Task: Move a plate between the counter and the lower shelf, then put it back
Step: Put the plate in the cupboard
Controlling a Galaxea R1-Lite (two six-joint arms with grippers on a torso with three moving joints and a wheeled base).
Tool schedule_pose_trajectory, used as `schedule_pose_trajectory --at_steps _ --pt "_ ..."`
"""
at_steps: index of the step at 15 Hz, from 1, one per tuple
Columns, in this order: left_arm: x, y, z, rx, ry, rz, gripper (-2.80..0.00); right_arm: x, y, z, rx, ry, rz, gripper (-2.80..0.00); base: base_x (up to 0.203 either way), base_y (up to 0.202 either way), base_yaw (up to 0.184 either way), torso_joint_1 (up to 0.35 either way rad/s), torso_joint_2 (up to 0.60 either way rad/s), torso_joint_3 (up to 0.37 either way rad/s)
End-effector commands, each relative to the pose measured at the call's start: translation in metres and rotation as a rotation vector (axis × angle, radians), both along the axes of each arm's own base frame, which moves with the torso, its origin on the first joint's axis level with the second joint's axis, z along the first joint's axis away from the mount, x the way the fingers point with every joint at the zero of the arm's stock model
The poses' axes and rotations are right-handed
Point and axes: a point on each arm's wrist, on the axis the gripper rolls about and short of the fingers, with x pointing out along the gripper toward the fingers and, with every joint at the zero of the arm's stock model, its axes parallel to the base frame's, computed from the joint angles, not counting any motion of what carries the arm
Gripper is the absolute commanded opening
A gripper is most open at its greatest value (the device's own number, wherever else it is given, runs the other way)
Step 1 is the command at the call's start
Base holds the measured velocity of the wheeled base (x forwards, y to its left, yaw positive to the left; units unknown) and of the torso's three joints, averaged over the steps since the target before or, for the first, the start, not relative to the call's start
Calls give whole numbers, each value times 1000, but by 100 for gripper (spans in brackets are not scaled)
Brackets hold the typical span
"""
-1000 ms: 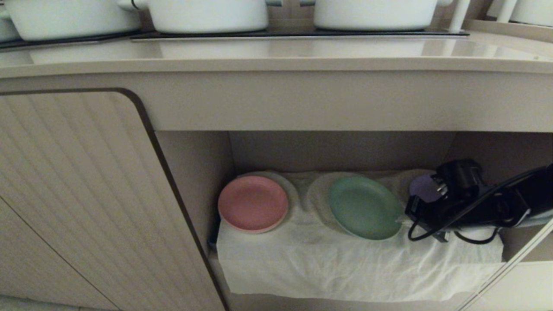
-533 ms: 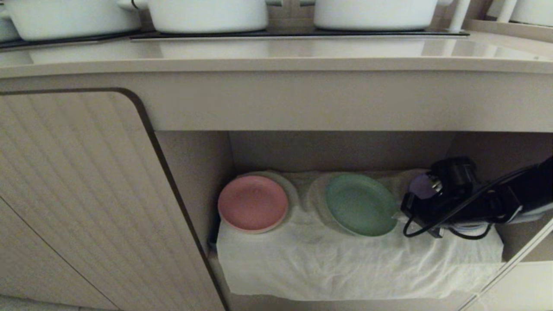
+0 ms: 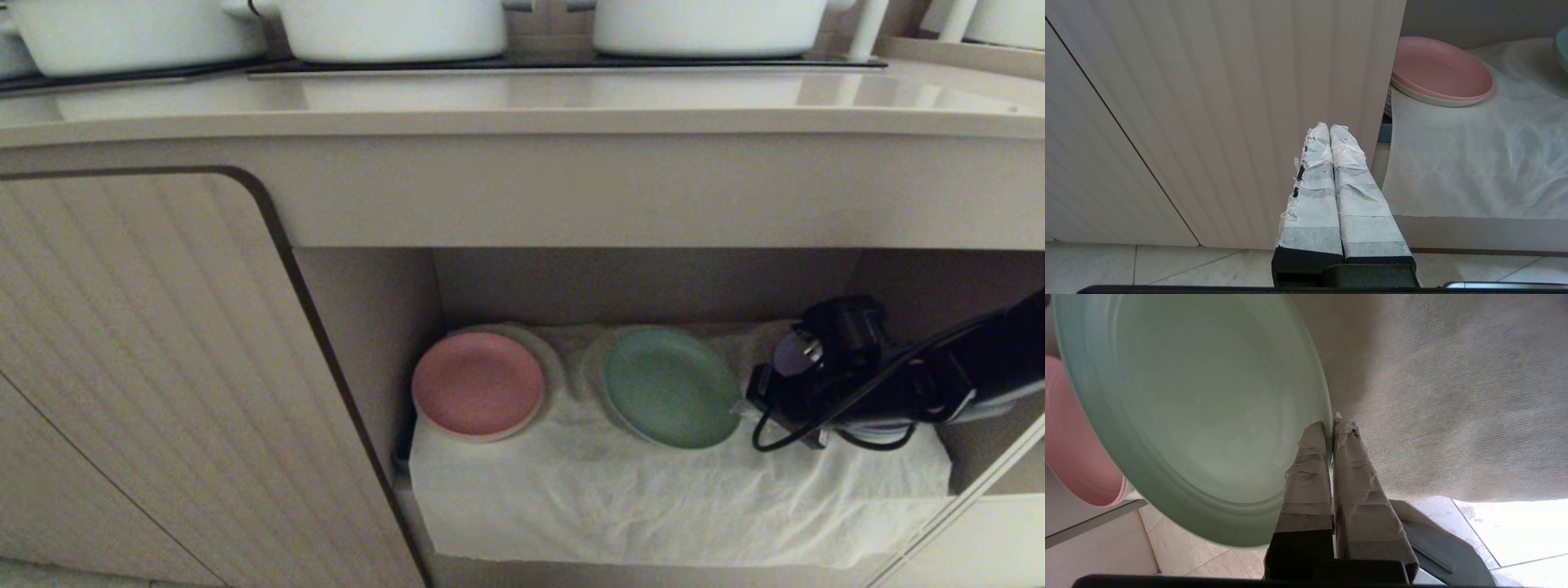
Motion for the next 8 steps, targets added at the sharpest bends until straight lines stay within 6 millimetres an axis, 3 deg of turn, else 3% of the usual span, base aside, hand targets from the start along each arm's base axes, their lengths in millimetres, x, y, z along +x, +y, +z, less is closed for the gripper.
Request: schedule_pose_trajectory --at_steps 1,8 --pt "0 0 0 0 -1 0 -280 0 1 -1 4 5 2 -280 0 0 0 0 0 0" --pt "0 0 0 0 0 0 -280 10 2 1 13 63 -29 -280 0 0 0 0 0 0"
